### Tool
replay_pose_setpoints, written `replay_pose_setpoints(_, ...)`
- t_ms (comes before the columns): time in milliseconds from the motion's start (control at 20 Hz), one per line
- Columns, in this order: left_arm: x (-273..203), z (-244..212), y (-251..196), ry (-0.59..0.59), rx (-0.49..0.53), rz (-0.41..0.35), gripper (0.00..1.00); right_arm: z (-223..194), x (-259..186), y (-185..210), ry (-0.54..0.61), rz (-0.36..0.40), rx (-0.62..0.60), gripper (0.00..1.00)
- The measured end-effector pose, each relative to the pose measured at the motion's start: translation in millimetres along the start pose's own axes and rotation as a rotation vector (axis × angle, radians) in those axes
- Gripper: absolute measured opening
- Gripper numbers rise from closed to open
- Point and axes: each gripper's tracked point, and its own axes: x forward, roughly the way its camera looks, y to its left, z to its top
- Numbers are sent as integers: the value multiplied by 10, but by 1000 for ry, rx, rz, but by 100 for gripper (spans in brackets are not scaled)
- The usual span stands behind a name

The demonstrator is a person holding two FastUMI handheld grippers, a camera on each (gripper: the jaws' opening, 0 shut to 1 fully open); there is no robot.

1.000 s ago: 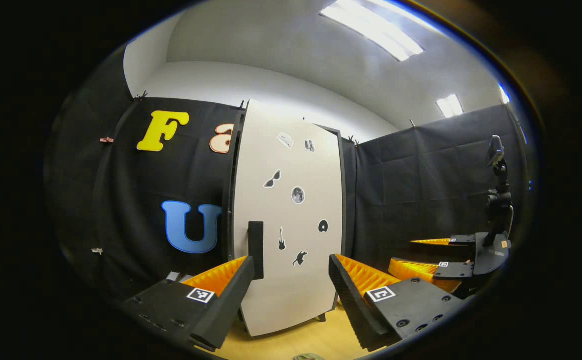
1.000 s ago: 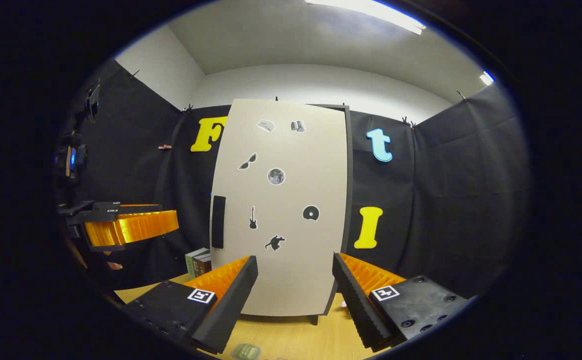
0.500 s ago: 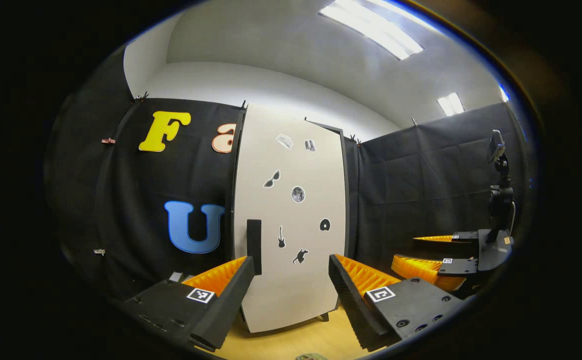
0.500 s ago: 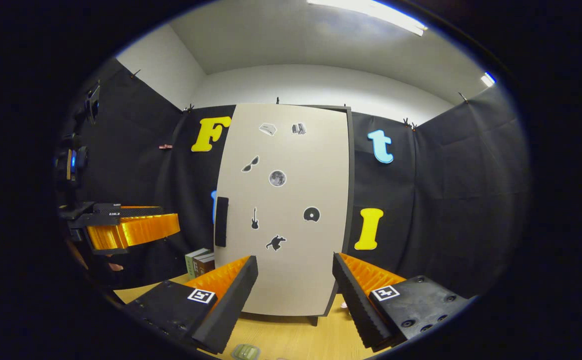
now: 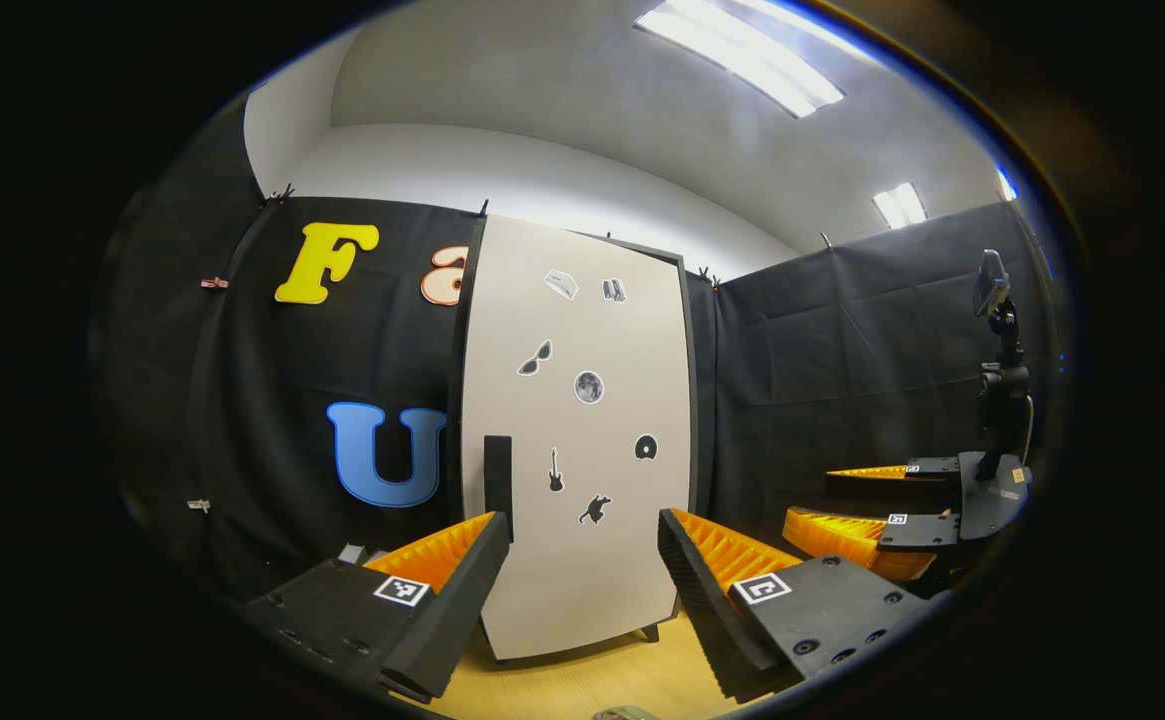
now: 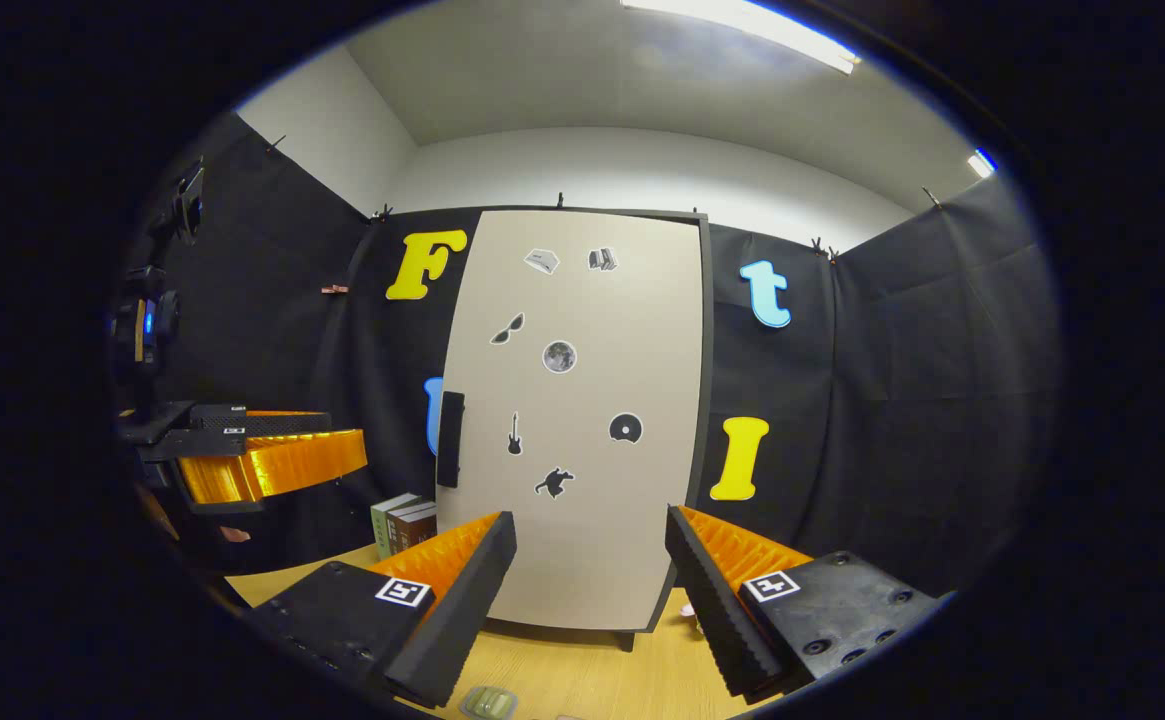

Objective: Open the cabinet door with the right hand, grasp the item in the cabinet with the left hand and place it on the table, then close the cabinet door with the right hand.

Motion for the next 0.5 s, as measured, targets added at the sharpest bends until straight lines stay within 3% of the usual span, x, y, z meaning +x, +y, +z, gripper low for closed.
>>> replay_pose_setpoints(500,2,-27,22,9,16,9,94,-36,-10,14,11,0,-33,97)
